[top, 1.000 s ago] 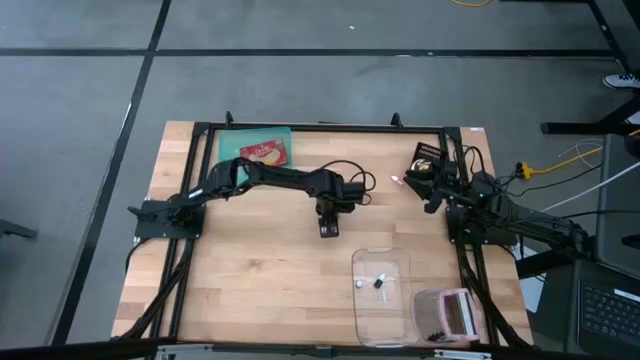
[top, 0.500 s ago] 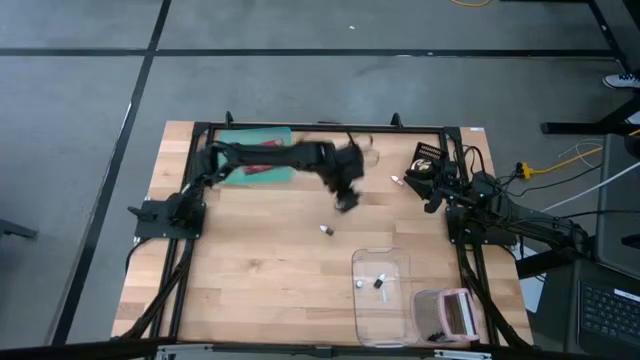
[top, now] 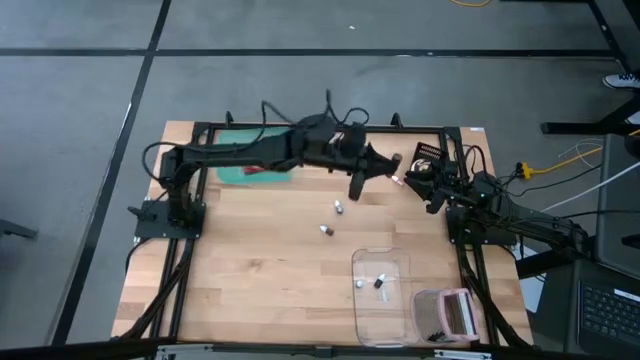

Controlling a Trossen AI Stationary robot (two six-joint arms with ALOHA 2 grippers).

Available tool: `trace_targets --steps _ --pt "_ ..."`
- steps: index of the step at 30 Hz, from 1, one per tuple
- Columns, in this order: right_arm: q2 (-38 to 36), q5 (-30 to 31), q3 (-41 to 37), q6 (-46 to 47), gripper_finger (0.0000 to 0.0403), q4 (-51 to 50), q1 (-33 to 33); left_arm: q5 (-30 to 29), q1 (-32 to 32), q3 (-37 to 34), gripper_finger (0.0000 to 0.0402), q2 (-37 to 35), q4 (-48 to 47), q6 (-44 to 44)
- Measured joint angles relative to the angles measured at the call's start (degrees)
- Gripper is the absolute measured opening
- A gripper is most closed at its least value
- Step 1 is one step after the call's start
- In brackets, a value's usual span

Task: Pick & Place Food Item
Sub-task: Put the long red food coloring bottle into the transparent bin

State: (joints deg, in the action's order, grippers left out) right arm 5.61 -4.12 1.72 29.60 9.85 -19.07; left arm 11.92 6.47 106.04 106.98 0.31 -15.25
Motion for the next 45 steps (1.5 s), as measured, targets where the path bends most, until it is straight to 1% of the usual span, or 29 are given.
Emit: trace_targets --steps 2,4,9,11,13,19,22,24,27,31,37,39,41,45 --pt "0.0 0.0 0.0 0.6 0.0155 -0.01 0.0 -2.33 -2.54 0.07 0.0017 -0.3 4.76 1.5" --pt "0.0 -0.03 0.0 1.24 0.0155 -0.01 0.02 -5.01 -5.17 0.09 0.0017 -0.35 6.53 3.07" --pt "0.0 -0.03 0.0 2.64 0.0155 -0.03 0.02 -10.75 -11.27 0.16 0.0017 0.71 4.67 6.51" --pt "0.0 -0.03 0.0 3.14 0.0155 -0.03 0.04 -11.37 -12.83 0.0 0.0017 1.81 2.47 6.88" --pt "0.0 -0.25 0.0 3.63 0.0155 -0.14 0.02 -11.5 -14.0 0.0 0.0017 3.7 2.56 6.82" --pt "0.0 -1.59 0.0 6.04 0.0155 -0.53 0.04 -8.7 -16.41 0.12 0.0017 9.62 3.33 3.58" --pt "0.0 -2.61 0.0 7.49 0.0155 -0.68 0.04 -6.38 -17.24 -0.07 0.0017 13.99 5.96 0.87" --pt "0.0 -3.2 0.0 8.32 0.0155 -0.75 0.04 -4.97 -17.44 -0.05 0.0017 16.66 9.33 -1.39" --pt "0.0 -3.78 0.0 9.16 0.0155 -0.91 0.04 -3.09 -17.37 0.04 0.0017 20.26 10.71 -4.67" --pt "0.0 -4.5 0.0 10.45 0.0155 -1.11 0.04 -2.28 -17.37 -0.02 0.0017 24.23 11.65 -8.14" --pt "0.0 -4.94 0.0 10.49 0.0155 -1.25 0.04 -1.39 -17.76 0.04 0.0019 27.45 13.65 -12.03" --pt "0.0 -4.94 0.0 10.49 0.0155 -1.34 0.04 -1.51 -18.03 0.02 0.0027 27.77 13.56 -13.3" --pt "0.0 -4.94 0.0 10.46 0.0155 -1.41 0.03 -1.66 -18.11 0.07 0.0045 27.87 13.76 -14.92" --pt "0.0 -5.14 0.0 10.46 0.0155 -3.11 0.04 -1.81 -18.09 0.07 0.0099 27.98 12.08 -17.21"
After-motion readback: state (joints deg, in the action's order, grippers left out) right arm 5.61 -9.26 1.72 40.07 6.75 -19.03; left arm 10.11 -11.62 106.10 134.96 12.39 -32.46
